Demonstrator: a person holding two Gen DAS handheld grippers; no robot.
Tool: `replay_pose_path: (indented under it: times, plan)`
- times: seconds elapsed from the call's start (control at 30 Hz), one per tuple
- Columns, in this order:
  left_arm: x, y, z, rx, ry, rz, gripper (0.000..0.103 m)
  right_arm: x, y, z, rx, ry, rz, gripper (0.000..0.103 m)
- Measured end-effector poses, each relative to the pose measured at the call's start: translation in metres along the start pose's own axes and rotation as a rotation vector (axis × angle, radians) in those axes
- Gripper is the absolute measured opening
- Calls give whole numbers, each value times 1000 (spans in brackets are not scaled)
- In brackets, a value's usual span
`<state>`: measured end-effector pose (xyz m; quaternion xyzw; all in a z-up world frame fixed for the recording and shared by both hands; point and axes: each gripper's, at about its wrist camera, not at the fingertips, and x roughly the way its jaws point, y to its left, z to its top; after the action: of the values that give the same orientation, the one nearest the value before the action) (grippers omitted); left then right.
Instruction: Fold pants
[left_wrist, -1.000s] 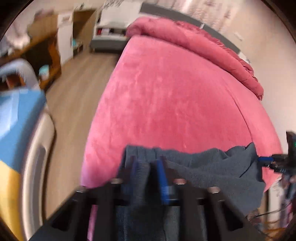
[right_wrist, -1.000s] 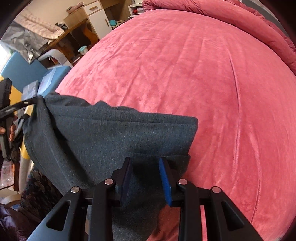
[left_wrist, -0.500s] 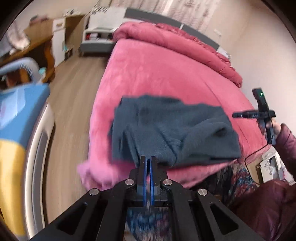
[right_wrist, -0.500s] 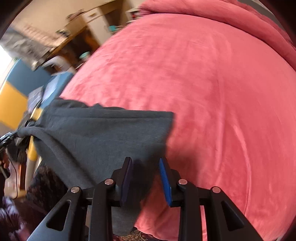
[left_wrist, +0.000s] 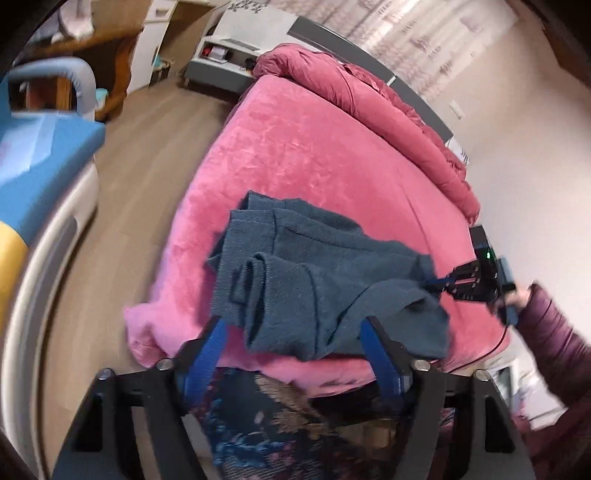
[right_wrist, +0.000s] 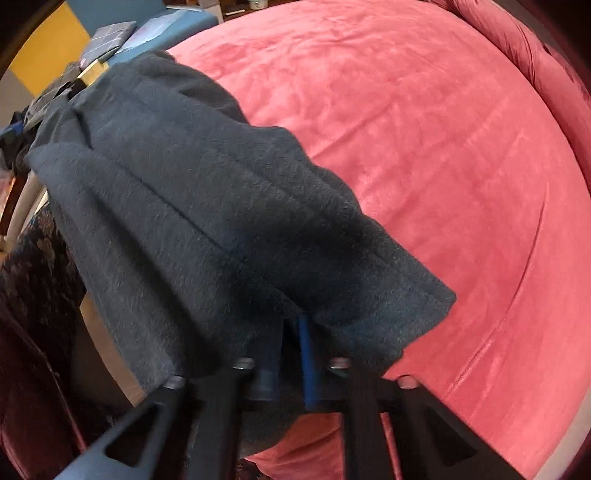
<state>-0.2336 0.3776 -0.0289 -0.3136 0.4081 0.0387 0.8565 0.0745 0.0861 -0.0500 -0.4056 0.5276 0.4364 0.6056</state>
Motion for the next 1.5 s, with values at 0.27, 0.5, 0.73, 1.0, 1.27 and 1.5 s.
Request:
replay_pose_path:
  times: [0.27, 0.5, 0.73, 1.0, 1.27, 1.5]
  plan:
    - [43, -36, -3, 202, 145, 62, 75, -32, -13, -20, 117, -118, -48, 3]
    - [71, -26, 23, 106, 91, 85, 11, -51, -34, -14, 225, -185, -114, 3]
    - [101, -3, 67, -74, 94, 173, 10, -20, -78, -14, 431, -185, -176, 0]
    - [53, 2, 65, -114, 46, 132, 49, -58, -46, -38, 479, -391, 73, 13]
    - [95, -11, 42, -19, 132, 257, 31, 2, 12, 17, 379, -292, -17, 17]
    - [75, -13, 22, 19, 129, 309, 25, 25, -11, 14, 570, -307, 55, 18]
